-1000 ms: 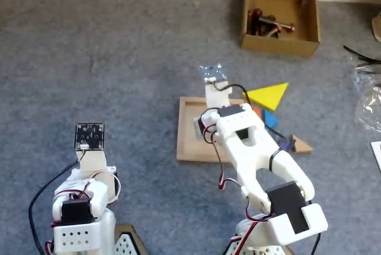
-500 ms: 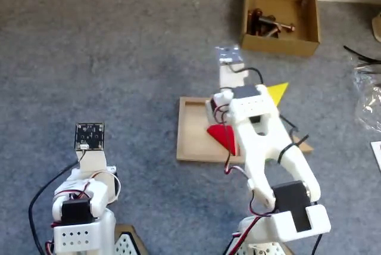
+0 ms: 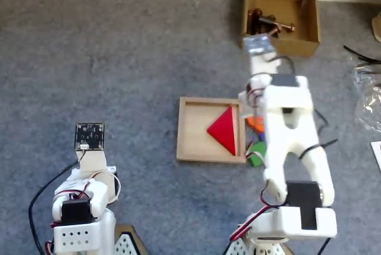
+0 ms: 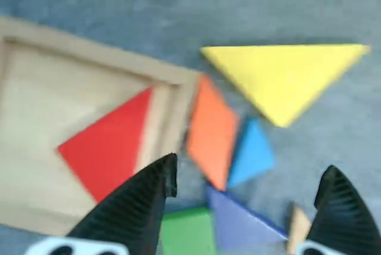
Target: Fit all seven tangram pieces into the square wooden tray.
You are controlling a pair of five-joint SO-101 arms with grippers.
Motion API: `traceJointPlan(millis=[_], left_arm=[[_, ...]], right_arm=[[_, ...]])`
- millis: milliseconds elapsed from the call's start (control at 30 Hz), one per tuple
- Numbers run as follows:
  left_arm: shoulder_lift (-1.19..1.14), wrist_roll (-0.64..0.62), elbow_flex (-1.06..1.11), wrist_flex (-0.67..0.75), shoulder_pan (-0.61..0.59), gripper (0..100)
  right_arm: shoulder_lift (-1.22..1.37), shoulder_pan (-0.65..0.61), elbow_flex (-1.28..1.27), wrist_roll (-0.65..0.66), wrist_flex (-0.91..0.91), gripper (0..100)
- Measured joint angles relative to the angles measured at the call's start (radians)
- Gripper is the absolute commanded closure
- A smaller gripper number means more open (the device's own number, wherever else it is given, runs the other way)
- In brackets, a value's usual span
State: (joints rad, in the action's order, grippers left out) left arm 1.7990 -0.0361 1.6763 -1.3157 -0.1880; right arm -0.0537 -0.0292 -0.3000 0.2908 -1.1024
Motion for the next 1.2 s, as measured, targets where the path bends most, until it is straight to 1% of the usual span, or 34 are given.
traceJointPlan(millis=[233, 300, 433, 633, 700, 800, 1000, 1133, 1200], left_arm=[[0.0, 0.0, 0.0, 0.0, 0.0, 100], [0.0, 0.0, 0.0, 0.0, 0.0, 100], [0.0, 0.0, 0.0, 0.0, 0.0, 100], [0.0, 0.0, 0.0, 0.0, 0.0, 100], [0.0, 0.0, 0.0, 0.0, 0.0, 100], [0.0, 0.0, 0.0, 0.0, 0.0, 100], [0.0, 0.0, 0.0, 0.0, 0.0, 100], [0.0, 0.0, 0.0, 0.0, 0.0, 100], [0.0, 0.0, 0.0, 0.0, 0.0, 100]], right_arm=[[0.0, 0.176, 0.031, 0.003, -0.015, 65.2], [0.0, 0.218, 0.031, 0.023, -0.015, 65.2], [0.0, 0.269, 0.031, 0.106, -0.015, 65.2], [0.0, 0.391, 0.103, 0.133, -0.017, 65.2], [0.0, 0.427, 0.14, 0.152, -0.058, 65.2], [0.0, 0.44, 0.207, 0.196, -0.163, 65.2], [0.0, 0.439, 0.368, 0.212, -0.327, 65.2], [0.0, 0.373, 0.443, 0.212, -0.423, 65.2], [0.0, 0.333, 0.466, 0.181, -0.454, 65.2]])
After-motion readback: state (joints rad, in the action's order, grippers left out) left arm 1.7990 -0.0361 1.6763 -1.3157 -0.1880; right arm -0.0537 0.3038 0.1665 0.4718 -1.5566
